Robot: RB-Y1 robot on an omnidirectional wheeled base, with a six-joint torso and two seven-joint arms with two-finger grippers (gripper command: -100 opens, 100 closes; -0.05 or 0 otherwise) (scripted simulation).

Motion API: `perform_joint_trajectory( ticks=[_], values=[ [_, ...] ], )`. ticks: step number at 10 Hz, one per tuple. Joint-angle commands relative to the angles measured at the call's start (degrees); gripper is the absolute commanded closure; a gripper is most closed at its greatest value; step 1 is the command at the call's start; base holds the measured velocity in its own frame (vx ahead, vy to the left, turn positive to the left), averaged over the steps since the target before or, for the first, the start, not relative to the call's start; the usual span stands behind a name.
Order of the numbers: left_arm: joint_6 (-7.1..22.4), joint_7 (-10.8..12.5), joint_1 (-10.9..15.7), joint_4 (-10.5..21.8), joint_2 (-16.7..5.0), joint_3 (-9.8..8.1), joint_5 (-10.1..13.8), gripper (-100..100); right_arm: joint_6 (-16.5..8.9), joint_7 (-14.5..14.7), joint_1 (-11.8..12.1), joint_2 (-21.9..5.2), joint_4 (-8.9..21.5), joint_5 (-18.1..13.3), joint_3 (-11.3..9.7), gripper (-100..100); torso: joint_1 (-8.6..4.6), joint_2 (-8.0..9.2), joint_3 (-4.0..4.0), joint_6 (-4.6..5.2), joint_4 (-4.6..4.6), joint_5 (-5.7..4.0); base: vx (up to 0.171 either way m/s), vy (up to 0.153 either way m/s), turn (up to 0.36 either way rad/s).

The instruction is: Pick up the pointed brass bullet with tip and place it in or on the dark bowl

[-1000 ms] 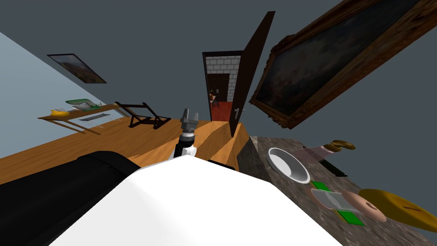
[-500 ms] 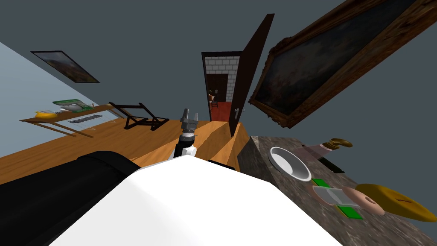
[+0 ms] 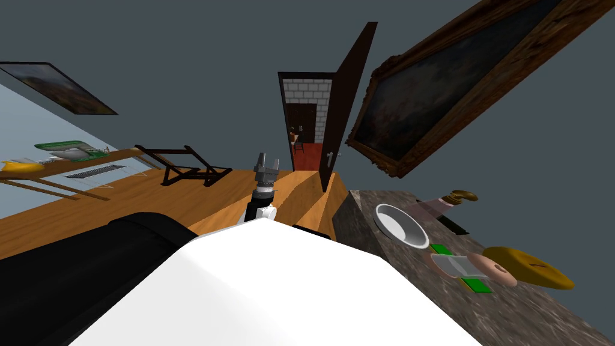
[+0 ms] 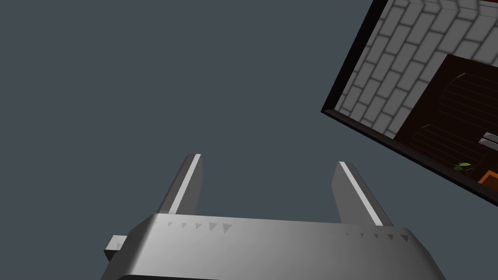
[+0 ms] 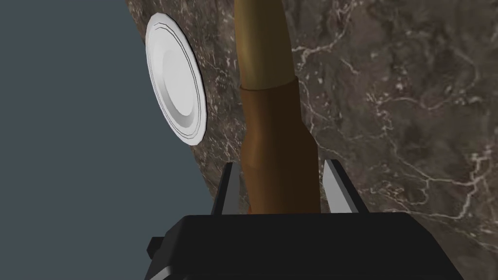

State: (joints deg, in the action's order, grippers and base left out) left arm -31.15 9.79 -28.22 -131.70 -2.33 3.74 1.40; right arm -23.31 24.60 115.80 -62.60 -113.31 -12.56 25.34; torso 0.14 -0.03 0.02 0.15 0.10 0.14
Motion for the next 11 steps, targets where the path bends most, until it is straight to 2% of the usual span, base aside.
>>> perform_joint_trajectory(
  ticks=[1, 3, 5, 6, 11],
  values=[
    [0.0, 0.0, 0.0, 0.0, 0.0, 0.0, 0.0, 0, 0.23, 0.62, -0.4, 1.94, -1.27, 0.06, -0.25, 100, 0.0, 0.0, 0.0, 0.0, 0.0, 0.0, 0.037, -0.025, -0.07],
    [0.0, 0.0, 0.0, 0.0, 0.0, 0.0, 0.0, 0, 0.83, 1.25, -0.59, 3.97, -2.97, 0.31, -0.27, 100, -0.04, -0.06, -0.03, -0.03, 0.0, -0.03, 0.048, -0.03, -0.054],
    [0.0, 0.0, 0.0, 0.0, 0.0, 0.0, 0.0, 0, 2.46, 2.04, -0.9, 6.33, -5.24, 0.69, 0.04, 100, -0.06, -0.24, -0.12, -0.09, -0.02, -0.04, 0.095, -0.019, -0.041],
    [0.0, 0.0, -0.01, 0.0, 0.0, 0.0, 0.0, 0, 4.05, 2.47, -1.07, 7.41, -6.41, 0.96, 0.55, 100, 0.01, -0.35, -0.18, -0.13, -0.03, -0.04, 0.145, 0.044, 0.022],
    [0.0, 0.0, -0.01, 0.0, 0.01, 0.01, 0.0, 0, 9.74, 3.22, -0.85, 8.37, -8.14, 1.82, 2.77, 100, 0.35, -0.8, -0.47, -0.29, -0.16, 0.07, 0.175, 0.071, 0.072]
  ],
)
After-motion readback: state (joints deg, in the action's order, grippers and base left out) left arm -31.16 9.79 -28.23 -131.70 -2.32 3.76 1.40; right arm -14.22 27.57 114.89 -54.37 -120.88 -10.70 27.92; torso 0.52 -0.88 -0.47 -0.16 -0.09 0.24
